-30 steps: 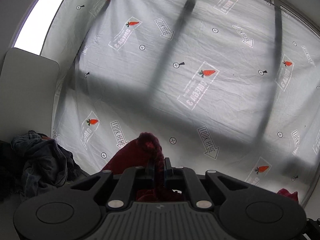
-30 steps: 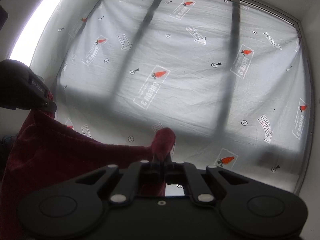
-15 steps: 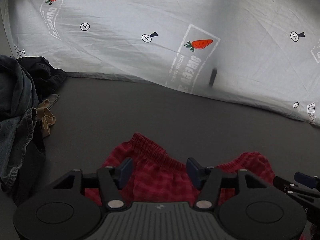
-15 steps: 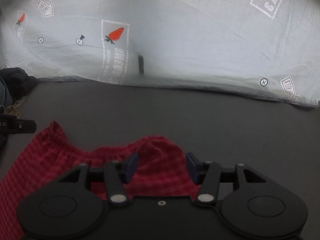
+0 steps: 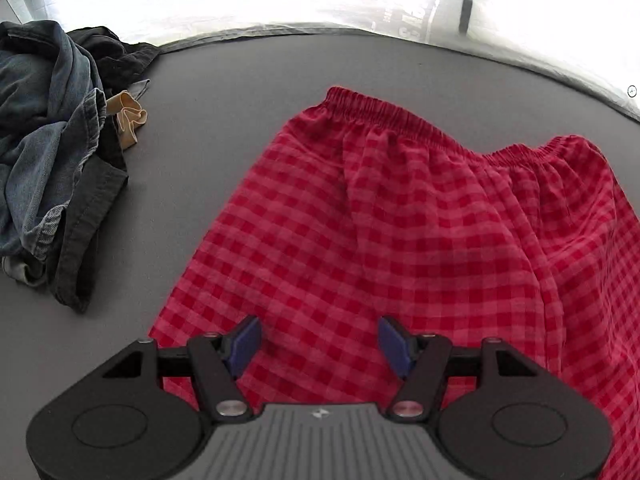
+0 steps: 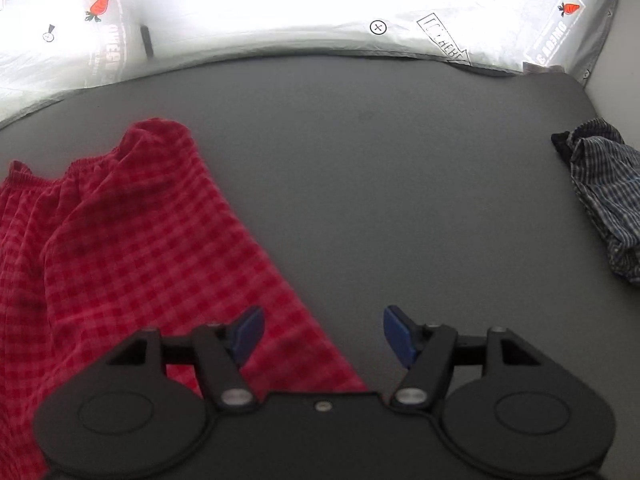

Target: Fold clothes

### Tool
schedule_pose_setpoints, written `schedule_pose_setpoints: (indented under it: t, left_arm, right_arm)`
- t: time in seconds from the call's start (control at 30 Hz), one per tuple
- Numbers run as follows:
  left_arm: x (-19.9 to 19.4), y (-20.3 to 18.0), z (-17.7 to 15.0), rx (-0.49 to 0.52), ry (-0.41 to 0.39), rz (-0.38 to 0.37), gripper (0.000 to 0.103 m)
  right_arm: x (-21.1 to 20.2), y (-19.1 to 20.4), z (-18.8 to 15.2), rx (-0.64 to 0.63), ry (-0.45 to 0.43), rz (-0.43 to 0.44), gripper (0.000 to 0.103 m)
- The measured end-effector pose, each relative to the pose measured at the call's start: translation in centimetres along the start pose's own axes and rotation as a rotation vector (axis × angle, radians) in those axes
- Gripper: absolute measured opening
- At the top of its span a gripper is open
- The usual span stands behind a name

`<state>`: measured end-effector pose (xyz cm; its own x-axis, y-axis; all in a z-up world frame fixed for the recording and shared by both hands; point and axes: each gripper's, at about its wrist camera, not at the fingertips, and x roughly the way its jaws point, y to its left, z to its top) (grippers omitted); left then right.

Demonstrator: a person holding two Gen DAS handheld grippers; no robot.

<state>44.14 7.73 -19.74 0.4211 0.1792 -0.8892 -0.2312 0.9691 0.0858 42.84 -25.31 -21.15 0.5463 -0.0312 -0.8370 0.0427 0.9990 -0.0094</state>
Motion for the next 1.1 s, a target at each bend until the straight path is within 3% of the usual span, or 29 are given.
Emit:
schedule_pose_setpoints:
  t: [0.1,0.37,0.4,0.43,0.47,0.8,0.9,1.0,1.03,1.07,1.1]
  left_arm:
    - [-0.2,-0.2,-0.3,-0.009,0.0,-0.001,0.066]
    - [-1.4,0.0,-1.9,0.006,0.008,0.002,0.066]
    - [-1.6,0.2,-2.1,0.004,0.012,0.009,0.066]
    - [-1.8,0.7,-2.4,-0.002,0.018,0.016,0.066]
    - [-2.0,1.3,-2.6,-0.01,0.024,0.023,0.066]
    - [-3.6,8.5,-5.7,-0.103,0.033,0.146,0.067]
    - [-3.3,10.7,-7.3,-0.173,0.07,0.115,0.068]
    - [-3.8,11.9,-8.8,-0.234,0.048,0.043,0.069]
    - [-4.0,11.9,-9.3,-0.232,0.029,0.035,0.068]
    - [-4.3,11.7,-9.7,-0.222,0.002,0.036,0.056]
    - [-4.5,11.5,-10.0,-0.215,-0.019,0.034,0.03]
  right_arm:
    - [0.1,-0.7,-0.8,0.006,0.032,0.017,0.065]
    - [0.2,-0.1,-3.3,-0.061,0.076,0.124,0.049]
    - [-0.1,0.2,-3.7,-0.087,0.049,0.118,0.04]
    - [-0.3,0.4,-4.0,-0.105,0.031,0.112,0.013]
    - [-0.5,0.4,-4.1,-0.108,0.03,0.108,0.0]
    - [-2.8,-2.1,-4.7,-0.059,-0.038,-0.069,0.001]
    - [-3.1,-1.3,-4.9,-0.088,-0.019,-0.116,0.005]
    - [-4.1,-0.4,-5.4,-0.1,-0.022,-0.093,0.029]
    - [-4.3,0.0,-5.6,-0.096,-0.022,-0.073,0.032]
    - [-4.5,0.4,-5.6,-0.095,-0.021,-0.058,0.032]
    - [-4.7,0.8,-5.7,-0.094,-0.02,-0.042,0.031]
